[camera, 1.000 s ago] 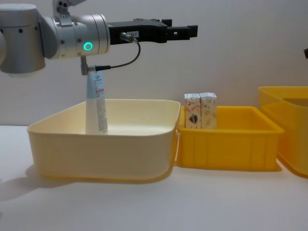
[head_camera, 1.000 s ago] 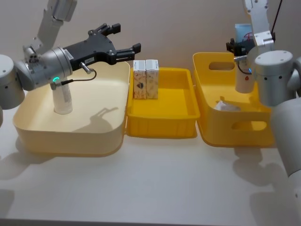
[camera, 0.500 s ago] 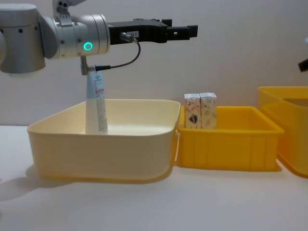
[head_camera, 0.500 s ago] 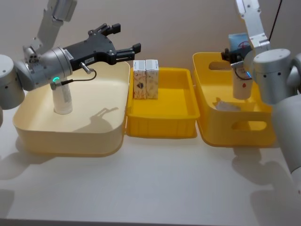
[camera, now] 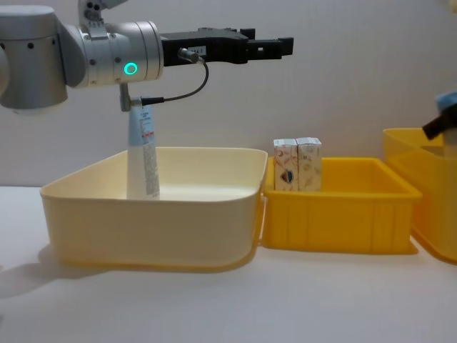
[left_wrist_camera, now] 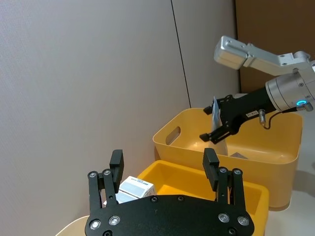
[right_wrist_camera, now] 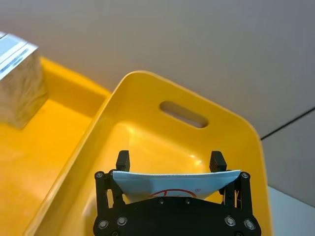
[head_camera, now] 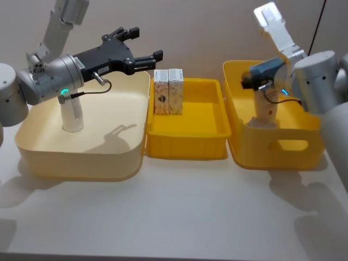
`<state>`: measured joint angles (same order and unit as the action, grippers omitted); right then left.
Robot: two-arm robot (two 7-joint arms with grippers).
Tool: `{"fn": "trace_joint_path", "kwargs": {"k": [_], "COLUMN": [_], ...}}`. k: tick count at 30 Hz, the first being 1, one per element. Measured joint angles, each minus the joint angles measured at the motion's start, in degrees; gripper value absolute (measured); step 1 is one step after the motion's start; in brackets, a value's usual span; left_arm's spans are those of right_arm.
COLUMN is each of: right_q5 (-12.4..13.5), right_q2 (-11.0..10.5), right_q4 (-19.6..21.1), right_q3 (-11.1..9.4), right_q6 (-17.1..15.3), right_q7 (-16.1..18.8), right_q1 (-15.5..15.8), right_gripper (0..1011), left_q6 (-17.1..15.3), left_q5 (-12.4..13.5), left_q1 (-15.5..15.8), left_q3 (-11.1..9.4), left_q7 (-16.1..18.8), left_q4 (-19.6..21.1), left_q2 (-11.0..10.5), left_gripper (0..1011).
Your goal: Bimanual collaborative sorting of washing and personal care products
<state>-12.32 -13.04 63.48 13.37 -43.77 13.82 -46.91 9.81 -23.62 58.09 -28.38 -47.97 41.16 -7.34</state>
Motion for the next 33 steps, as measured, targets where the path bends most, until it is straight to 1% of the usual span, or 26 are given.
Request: {"fn": "trace_joint_path", "kwargs": {"k": [1,2,5,6,8,9,10,11,12,13,15,16,17,18,19,20,21,22,23,25,26,27,28,31,33], "right_q5": [0.0,0.1,0.1,0.1,0.1,0.1,0.1,0.1,0.0,-0.1,-0.3,-0.4,-0.5,-0.9,-0.9,-1.6,-1.9,-2.4,-2.7,-3.2,-3.6,-3.9,-4.2,-4.7,-5.1], "right_q2": [-0.2,-0.8,-1.5,-2.1,-2.5,-3.0,-3.0,-3.4,-3.5,-3.8,-4.1,-4.2,-4.2,-3.7,-3.7,-2.9,-2.5,-1.9,-1.5,-1.0,-0.5,-0.3,0.2,0.6,1.2], "right_q4": [-0.2,-0.8,-1.6,-2.4,-3.1,-4.1,-4.1,-5.2,-5.7,-7.0,-8.8,-10.9,-12.2,-16.3,-16.3,-20.7,-22.7,-26.4,-28.6,-31.8,-34.4,-35.7,-38.4,-41.3,-44.7], "right_q3": [0.3,1.1,2.3,3.2,4.1,5.1,5.1,6.0,6.5,7.4,8.6,9.6,10.2,11.1,11.1,11.6,11.8,12.2,12.4,12.8,13.1,13.2,13.5,13.8,14.1], "right_q6": [-0.2,-0.6,-1.1,-1.4,-1.6,-1.9,-1.9,-2.0,-2.0,-2.0,-1.8,-1.4,-0.8,0.7,0.7,2.5,3.3,4.8,5.4,6.8,7.8,8.4,9.5,10.6,11.8], "right_q7": [1.2,2.8,5.7,7.4,9.2,11.3,11.3,13.0,13.9,15.9,17.7,19.5,20.7,22.6,22.6,24.1,24.7,26.1,26.6,27.8,28.7,29.2,30.1,31.1,32.2], "right_q1": [-0.2,-0.7,-1.5,-2.2,-2.8,-3.6,-3.6,-4.4,-4.7,-5.7,-6.9,-8.3,-9.1,-11.4,-11.4,-13.9,-15.0,-16.9,-18.1,-19.9,-21.3,-22.0,-23.5,-25.1,-26.9], "right_gripper": [998,998,998,998,998,998,998,998,998,999,998,998,998,998,998,998,998,998,998,998,998,998,998,998,998], "left_q6": [0.0,0.0,0.0,0.0,0.0,0.0,0.0,0.0,0.0,0.0,0.0,0.0,0.0,0.0,0.0,0.0,0.0,0.0,0.0,0.0,0.0,0.0,0.0,0.0,0.0], "left_q5": [0.0,0.0,0.0,0.0,0.0,0.0,0.0,0.0,0.0,0.0,0.0,0.0,0.0,0.0,0.0,0.0,0.0,0.0,0.0,0.0,0.0,0.0,0.0,0.0,0.0], "left_q1": [0.0,0.0,0.0,0.0,0.0,0.0,0.0,0.0,0.0,0.0,0.0,0.0,0.0,0.0,0.0,0.0,0.0,0.0,0.0,0.0,0.0,0.0,0.0,0.0,0.0], "left_q3": [0.0,0.0,0.0,0.0,0.0,0.0,0.0,0.0,0.0,0.0,0.0,0.0,0.0,0.0,0.0,0.0,0.0,0.0,0.0,0.0,0.0,0.0,0.0,0.0,0.0], "left_q7": [0.0,0.0,0.0,0.0,0.0,0.0,0.0,0.0,0.0,0.0,0.0,0.0,0.0,0.0,0.0,0.0,0.0,0.0,0.0,0.0,0.0,0.0,0.0,0.0,0.0], "left_q4": [0.0,0.0,0.0,0.0,0.0,0.0,0.0,0.0,0.0,0.0,0.0,0.0,0.0,0.0,0.0,0.0,0.0,0.0,0.0,0.0,0.0,0.0,0.0,0.0,0.0], "left_q2": [0.0,0.0,0.0,0.0,0.0,0.0,0.0,0.0,0.0,0.0,0.0,0.0,0.0,0.0,0.0,0.0,0.0,0.0,0.0,0.0,0.0,0.0,0.0,0.0,0.0], "left_gripper": [1002,1002,1002,1002,1002,1002,1002,1002,1002,1002,1002,1002,1002,1002,1002,1002,1002,1002,1002,1002,1001,1002,1002,1002,1002]}}
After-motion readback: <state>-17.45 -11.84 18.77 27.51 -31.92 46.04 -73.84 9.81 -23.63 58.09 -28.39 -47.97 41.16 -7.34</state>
